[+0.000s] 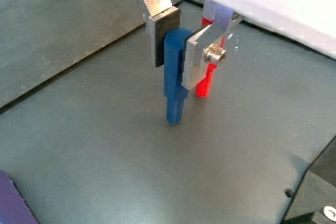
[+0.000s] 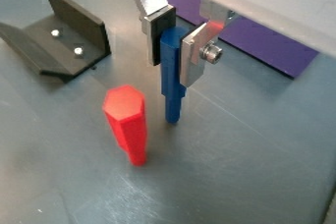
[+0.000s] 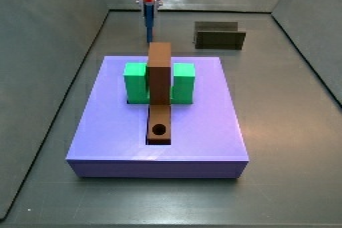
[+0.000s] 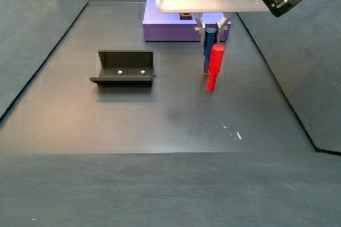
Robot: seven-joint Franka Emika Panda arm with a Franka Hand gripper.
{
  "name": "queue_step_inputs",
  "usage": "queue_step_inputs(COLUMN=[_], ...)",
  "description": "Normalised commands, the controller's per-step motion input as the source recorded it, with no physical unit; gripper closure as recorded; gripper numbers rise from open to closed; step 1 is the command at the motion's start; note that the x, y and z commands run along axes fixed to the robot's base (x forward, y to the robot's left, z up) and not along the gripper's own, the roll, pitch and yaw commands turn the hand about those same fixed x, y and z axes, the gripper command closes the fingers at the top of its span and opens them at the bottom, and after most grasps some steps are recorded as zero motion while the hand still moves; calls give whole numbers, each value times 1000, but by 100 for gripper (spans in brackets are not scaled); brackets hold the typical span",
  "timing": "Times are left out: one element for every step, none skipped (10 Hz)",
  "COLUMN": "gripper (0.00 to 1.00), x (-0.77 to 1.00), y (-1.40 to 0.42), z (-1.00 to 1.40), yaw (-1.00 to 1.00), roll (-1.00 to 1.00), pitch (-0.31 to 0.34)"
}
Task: Pick up the blue object. Move up. Move to above the board. Insert the blue object.
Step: Move up, then move to above the board.
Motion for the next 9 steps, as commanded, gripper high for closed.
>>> queue_step_inputs(gripper=[100, 100, 100, 100, 100, 100, 100, 100, 100], x=[-37, -68, -11, 0, -6, -55, -10, 60, 44], y=[12, 12, 7, 0, 0, 3, 6, 5, 3], z=[803, 687, 222, 1400, 1400, 1400, 1400, 1400, 679], yaw=[23, 28, 14, 0, -6, 1, 4, 3, 5], roll=[-4, -1, 25, 0, 0, 14, 22, 13, 15], pitch=[19, 41, 6, 0, 8, 14, 9, 60, 96])
